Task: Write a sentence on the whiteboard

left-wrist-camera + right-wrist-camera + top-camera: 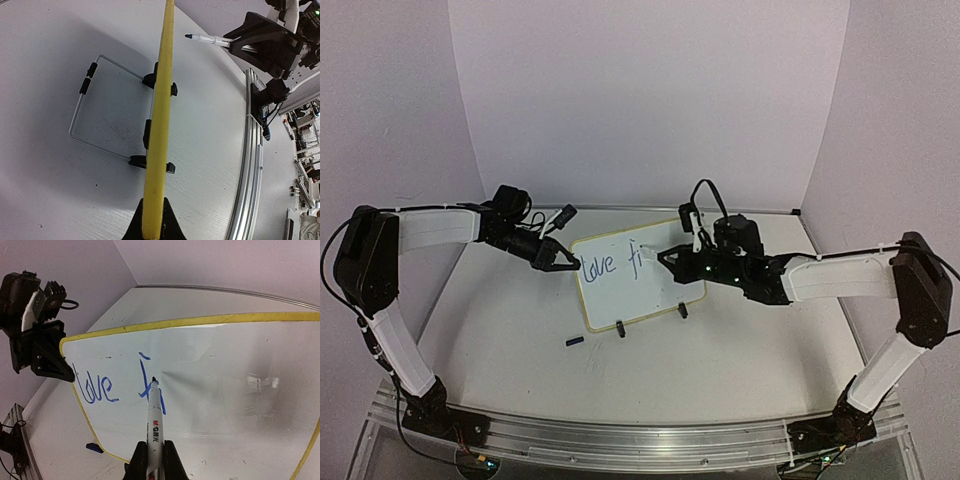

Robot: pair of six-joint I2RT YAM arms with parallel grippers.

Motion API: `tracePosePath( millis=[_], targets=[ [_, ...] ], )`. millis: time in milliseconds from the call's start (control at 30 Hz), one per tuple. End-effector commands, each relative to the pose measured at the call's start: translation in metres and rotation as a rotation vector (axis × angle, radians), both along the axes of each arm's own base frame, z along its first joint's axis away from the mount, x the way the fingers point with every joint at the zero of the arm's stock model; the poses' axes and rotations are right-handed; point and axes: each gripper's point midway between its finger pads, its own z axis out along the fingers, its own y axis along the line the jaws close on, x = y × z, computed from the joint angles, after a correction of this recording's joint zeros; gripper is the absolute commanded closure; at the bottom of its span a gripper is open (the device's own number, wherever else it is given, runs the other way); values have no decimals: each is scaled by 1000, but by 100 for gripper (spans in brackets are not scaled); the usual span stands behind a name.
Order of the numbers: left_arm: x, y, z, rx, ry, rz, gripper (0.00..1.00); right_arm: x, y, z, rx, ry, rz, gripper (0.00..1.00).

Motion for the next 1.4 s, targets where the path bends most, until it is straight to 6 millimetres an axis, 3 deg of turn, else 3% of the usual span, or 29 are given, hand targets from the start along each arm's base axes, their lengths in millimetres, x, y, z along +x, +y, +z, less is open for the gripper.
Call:
tracePosePath(
  millis=[0, 300, 1000, 1367],
  targets=[
    [10, -2, 2, 34, -75, -2, 100, -2, -13, 32, 28, -67, -33, 100],
    [10, -3, 0, 41, -75, -4, 100, 7, -15, 23, -10, -63, -45, 100],
    [10, -3, -4, 53, -68, -4, 100, 22, -2, 25, -13, -78, -35, 100],
    [10, -3, -3, 53, -69, -4, 100, 16, -7, 4, -32, -34, -39, 100]
  ],
)
